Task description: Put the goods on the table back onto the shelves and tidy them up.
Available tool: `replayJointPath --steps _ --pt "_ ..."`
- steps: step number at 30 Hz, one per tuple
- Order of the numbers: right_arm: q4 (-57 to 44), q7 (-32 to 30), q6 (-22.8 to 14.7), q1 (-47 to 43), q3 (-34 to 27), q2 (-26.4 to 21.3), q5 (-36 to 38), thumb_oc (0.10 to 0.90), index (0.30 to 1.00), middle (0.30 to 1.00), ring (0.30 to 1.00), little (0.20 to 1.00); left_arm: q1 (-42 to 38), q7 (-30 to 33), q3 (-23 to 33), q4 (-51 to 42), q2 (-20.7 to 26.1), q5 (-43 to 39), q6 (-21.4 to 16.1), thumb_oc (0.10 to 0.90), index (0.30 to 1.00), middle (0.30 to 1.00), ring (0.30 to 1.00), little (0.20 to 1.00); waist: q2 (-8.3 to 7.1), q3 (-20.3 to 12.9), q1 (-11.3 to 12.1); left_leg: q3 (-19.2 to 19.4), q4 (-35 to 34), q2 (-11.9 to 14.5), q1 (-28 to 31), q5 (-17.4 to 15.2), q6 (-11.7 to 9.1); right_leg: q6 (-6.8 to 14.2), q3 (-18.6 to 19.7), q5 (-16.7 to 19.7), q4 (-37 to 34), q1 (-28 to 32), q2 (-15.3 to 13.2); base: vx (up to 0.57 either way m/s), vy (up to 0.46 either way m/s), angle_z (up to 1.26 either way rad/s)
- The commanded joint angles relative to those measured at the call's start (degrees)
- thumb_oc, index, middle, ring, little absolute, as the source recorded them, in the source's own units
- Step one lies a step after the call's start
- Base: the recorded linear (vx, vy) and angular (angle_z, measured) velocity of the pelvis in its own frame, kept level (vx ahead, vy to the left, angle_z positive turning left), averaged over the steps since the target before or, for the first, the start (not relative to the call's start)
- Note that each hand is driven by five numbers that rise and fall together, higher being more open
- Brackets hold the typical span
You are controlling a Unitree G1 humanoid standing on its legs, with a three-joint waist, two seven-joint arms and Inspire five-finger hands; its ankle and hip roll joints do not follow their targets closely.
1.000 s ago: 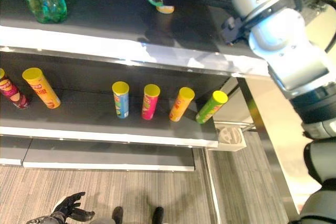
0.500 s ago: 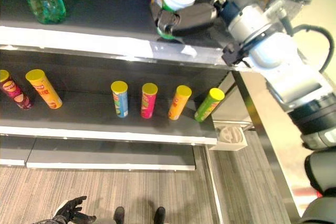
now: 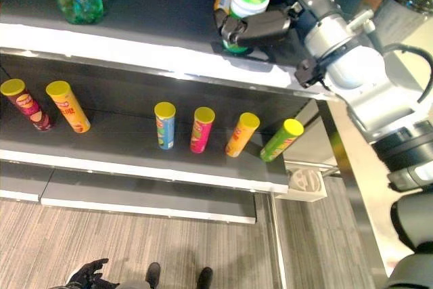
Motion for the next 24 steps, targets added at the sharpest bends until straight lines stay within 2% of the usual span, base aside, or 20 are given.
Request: replayJointPath --steps 1,9,24 --pt "0.1 -1.1 -2.7 -10.4 0.9 -2.6 2.9 0.400 0.300 0.300 0.300 0.300 -1.3 0.9 -1.6 0.3 3.8 1.5 -2.0 0.800 0.900 0.900 0.900 0.900 -1.63 -2.5 1.3 2.6 0.1 5.5 -0.5 -2.4 -5.8 6.4 -2.1 -1.6 0.4 3.4 -4.7 0.02 -0.002 0.04" --pt "-0.1 0.7 -3.0 -12.7 4.3 -3.7 4.4 0.400 0.300 0.300 0.300 0.300 -1.6 0.6 -2.1 -0.9 4.3 2.0 -2.2 0.800 0.900 0.900 0.900 0.900 -1.82 -2.5 0.7 3.1 0.1 5.5 0.2 -3.0 -5.7 6.5 -1.8 -1.5 0.4 3.6 -4.8 0.00 0.000 0.00" --pt "-1.2 1.5 -3.6 -14.7 5.7 -2.9 5.7 0.400 0.300 0.300 0.300 0.300 -2.3 0.5 -2.5 -0.9 4.5 2.4 -2.5 0.800 0.900 0.900 0.900 0.900 -1.75 -2.9 0.2 3.6 0.1 5.3 1.0 -3.6 -5.5 6.7 -1.7 -1.6 0.4 4.0 -5.0 0.00 0.000 0.00"
